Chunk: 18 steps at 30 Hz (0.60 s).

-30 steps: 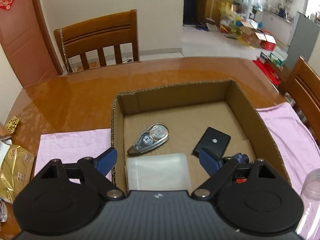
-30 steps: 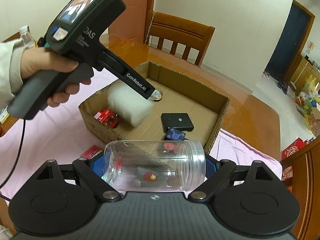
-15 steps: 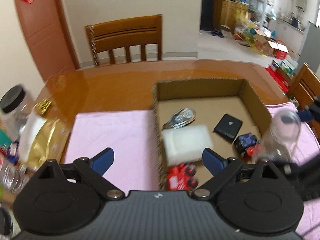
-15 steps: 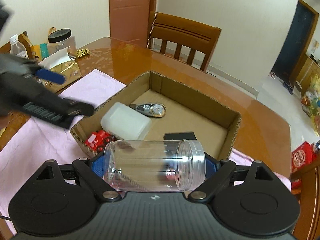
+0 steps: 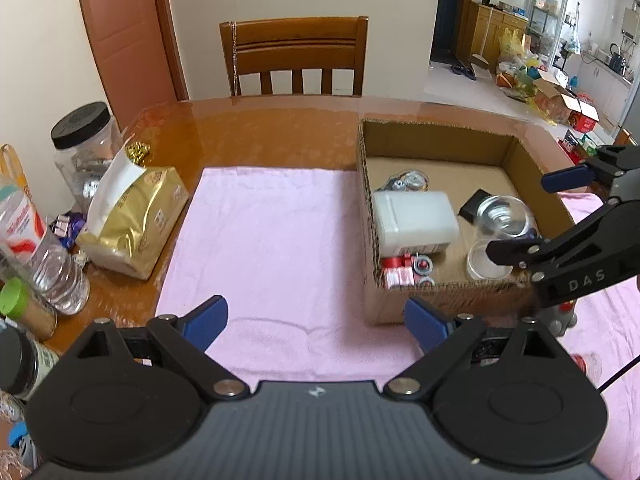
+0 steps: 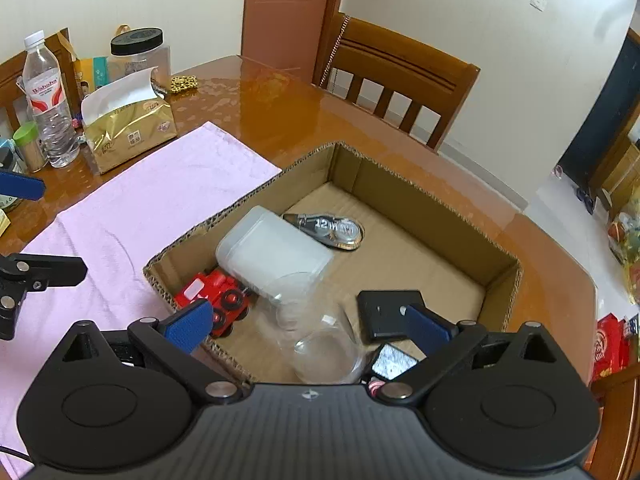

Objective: Organize rigid objects
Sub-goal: 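Carry both items into the cardboard box and open both tools, then grasp the light-blue round case with the left tool while the right tool grasps the capsule bottle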

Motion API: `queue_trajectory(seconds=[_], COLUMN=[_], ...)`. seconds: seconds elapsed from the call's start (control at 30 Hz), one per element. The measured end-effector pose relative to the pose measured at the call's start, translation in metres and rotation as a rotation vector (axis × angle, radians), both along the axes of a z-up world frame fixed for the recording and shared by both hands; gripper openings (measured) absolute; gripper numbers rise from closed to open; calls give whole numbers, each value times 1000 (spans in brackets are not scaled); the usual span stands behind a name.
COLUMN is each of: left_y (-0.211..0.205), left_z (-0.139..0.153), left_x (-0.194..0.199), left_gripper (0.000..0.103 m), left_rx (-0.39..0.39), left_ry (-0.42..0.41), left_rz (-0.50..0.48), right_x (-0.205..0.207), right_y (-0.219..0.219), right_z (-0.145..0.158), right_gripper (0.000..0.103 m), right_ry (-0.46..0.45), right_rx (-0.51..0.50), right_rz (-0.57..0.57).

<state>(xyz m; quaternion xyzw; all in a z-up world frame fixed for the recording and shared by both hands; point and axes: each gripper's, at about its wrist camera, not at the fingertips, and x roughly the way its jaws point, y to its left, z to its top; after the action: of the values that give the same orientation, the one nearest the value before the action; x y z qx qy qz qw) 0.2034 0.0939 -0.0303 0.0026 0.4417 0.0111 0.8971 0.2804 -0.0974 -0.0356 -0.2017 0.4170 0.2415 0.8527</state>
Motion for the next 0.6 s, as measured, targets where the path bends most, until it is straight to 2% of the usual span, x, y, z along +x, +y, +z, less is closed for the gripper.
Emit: queue_trajectory(seconds=[0.4,0.6], left_y=[-6,-20], left_z=[-11,-22], left_x=[-16,-24], left_gripper=[99,99], left_rx=[-20,-42], left_ry=[19,24], left_rz=[-15,-68], right_x=[-40,-68], right_y=[-21,-37], right_z=[3,-1], right_gripper=[103,103], right_ry=[8,-7], right_rx=[25,35], right_rz=[-103,-197])
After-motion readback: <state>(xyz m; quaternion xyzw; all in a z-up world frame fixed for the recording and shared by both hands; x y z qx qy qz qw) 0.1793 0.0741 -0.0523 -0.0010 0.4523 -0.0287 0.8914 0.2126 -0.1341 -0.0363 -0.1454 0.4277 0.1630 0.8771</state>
